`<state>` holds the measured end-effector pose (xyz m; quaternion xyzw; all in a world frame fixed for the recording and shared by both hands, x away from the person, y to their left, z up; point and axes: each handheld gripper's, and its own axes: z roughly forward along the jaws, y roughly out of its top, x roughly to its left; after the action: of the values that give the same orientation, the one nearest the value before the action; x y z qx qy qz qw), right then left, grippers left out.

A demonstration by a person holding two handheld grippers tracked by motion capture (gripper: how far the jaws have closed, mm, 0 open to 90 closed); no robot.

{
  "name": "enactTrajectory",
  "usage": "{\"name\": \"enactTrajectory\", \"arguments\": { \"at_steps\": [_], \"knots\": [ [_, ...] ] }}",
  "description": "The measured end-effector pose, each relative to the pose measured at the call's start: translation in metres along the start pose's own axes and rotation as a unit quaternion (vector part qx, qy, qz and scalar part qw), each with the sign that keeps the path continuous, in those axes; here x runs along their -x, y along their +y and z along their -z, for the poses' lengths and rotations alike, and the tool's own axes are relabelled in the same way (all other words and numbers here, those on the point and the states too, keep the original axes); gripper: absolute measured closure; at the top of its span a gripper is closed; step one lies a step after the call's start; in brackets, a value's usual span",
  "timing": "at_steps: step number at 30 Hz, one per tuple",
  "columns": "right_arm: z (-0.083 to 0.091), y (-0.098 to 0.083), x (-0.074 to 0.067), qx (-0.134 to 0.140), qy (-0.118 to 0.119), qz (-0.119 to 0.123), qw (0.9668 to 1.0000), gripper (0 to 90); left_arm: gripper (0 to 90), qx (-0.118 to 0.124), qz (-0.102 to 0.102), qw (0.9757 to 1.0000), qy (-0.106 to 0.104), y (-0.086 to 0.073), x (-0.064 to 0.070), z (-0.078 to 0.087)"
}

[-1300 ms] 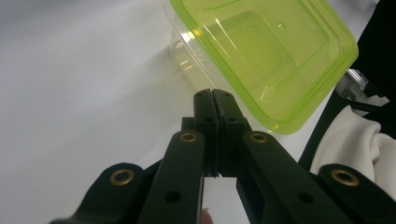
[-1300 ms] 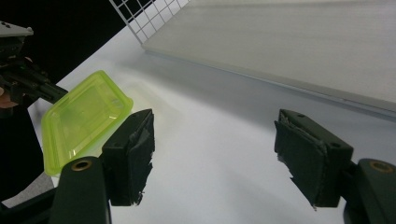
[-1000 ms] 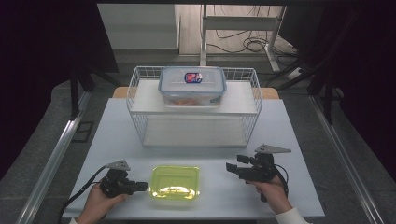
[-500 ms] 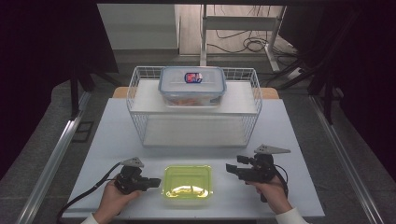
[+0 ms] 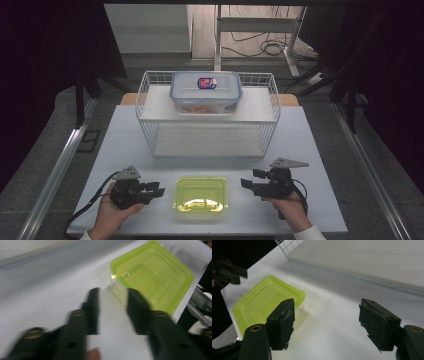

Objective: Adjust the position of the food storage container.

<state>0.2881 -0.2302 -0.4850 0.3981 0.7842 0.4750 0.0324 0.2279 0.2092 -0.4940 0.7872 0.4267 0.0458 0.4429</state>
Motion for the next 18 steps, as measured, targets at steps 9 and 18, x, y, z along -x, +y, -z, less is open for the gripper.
{"name": "enactTrajectory", "arguments": {
  "at_steps": [9, 18],
  "knots": [
    [-0.003, -0.011, -0.021, -0.015, -0.004, 0.020, 0.9997, 26.5, 24.8, 0.007, 0.010, 0.9999, -0.005, -0.001, 0.004, -0.002],
    [-0.006, -0.012, -0.022, -0.017, -0.004, 0.012, 0.9998, 25.5, 24.8, 0.008, 0.025, 0.9994, -0.022, 0.000, 0.004, -0.008]
  ]
}}
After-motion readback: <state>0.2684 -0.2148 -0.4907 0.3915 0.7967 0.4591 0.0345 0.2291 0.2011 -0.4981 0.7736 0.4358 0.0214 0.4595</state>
